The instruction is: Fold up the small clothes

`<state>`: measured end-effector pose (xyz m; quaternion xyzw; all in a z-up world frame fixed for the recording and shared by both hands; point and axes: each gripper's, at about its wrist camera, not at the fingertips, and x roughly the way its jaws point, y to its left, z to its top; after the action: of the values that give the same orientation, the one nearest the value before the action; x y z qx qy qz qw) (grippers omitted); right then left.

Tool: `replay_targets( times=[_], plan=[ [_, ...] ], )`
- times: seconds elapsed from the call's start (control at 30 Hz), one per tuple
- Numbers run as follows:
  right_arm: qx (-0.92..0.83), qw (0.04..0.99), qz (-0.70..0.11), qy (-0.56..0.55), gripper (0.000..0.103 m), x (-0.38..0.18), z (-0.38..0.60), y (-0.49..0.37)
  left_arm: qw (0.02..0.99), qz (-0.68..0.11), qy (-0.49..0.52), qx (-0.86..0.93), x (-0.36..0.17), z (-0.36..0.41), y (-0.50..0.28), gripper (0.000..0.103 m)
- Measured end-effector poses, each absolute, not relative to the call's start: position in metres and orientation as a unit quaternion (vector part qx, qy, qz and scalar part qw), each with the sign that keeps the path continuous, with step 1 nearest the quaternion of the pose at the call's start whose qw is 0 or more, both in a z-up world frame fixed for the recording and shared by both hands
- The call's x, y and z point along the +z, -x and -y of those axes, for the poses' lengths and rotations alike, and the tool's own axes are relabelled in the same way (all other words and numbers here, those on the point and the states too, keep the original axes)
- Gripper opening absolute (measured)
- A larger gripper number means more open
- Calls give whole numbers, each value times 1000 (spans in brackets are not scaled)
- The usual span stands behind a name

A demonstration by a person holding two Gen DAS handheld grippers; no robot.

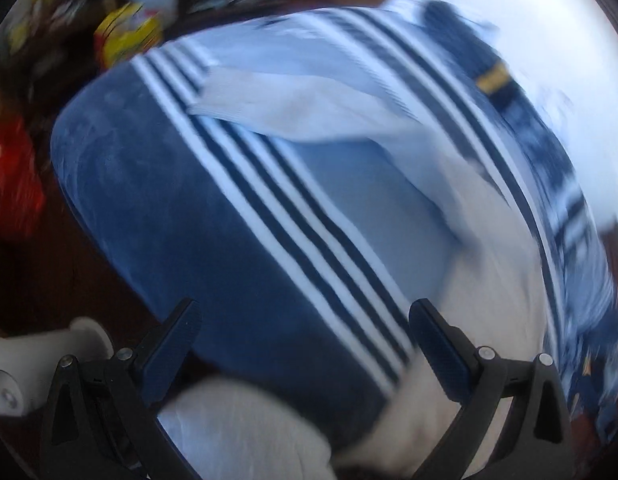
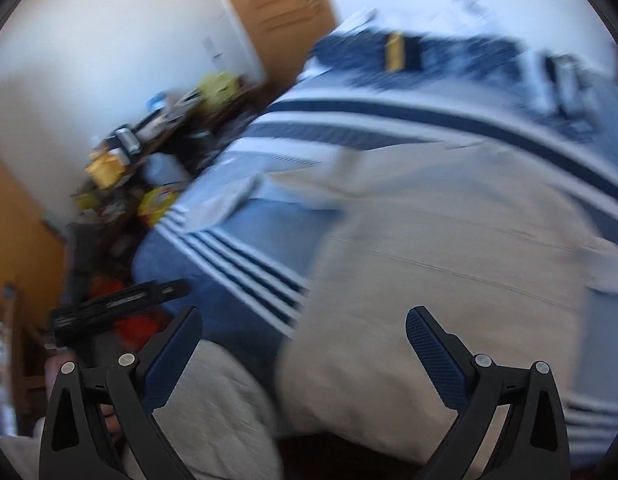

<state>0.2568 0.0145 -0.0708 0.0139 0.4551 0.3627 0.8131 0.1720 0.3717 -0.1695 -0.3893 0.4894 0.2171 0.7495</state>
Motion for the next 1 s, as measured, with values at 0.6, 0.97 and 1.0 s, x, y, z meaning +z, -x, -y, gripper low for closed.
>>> replay_targets(
  times=[0.6, 0.97, 1.0],
  plan=[
    [393, 745, -538, -31, 75, -148, -158, -377, 678, -396, 507, 354, -226, -523, -268, 11],
    [335, 776, -523, -112, 71, -149, -42, -362, 896, -281, 284, 196, -42, -382, -290, 6],
    [325, 783, -516, -124, 71, -145, -24, -360, 912, -279, 240, 181, -25, -350, -287, 6]
  ],
)
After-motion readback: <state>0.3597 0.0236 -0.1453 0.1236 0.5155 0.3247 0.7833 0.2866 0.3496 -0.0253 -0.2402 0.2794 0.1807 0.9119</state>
